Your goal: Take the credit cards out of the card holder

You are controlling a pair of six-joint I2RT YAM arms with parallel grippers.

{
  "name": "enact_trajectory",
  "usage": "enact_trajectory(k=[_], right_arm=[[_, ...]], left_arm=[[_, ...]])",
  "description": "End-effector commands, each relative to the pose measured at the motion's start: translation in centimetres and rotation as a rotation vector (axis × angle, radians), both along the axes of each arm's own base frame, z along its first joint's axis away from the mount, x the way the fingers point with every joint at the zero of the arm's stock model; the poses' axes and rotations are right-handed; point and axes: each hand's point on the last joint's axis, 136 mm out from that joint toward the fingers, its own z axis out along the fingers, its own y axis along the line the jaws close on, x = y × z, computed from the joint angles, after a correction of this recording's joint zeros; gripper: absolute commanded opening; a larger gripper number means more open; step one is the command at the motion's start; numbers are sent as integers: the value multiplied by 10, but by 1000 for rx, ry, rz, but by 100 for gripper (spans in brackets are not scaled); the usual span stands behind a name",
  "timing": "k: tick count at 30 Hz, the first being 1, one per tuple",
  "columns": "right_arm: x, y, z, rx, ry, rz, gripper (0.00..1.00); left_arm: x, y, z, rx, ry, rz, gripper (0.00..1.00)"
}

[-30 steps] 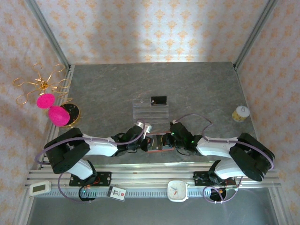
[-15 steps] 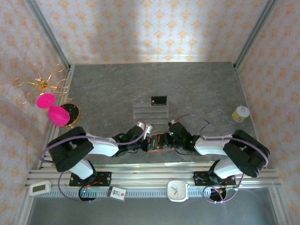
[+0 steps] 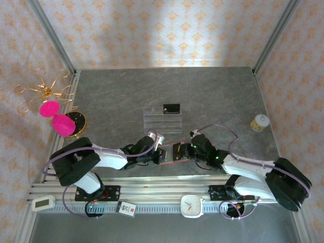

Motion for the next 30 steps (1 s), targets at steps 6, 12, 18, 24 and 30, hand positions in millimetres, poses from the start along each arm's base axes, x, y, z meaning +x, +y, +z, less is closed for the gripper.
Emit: enact_trajectory(k=[6,12,18,24,30], right_arm=[[11,10,92,131,-294,69,0],[9,15,154,340,-429,66,0],[6,21,194,473,-487,80,0],[6,31,206,522,-488,113,0],[3,39,219,570,-502,149,0]], left_arm=[[17,-5,117,-315,-221,5,19],[7,8,172,-551,-334,19,26],[0,20,199,-676,-374,30,31],[-9,27,215,-776,-395,19,33],[-7,26,214,-780,-387,20,33]])
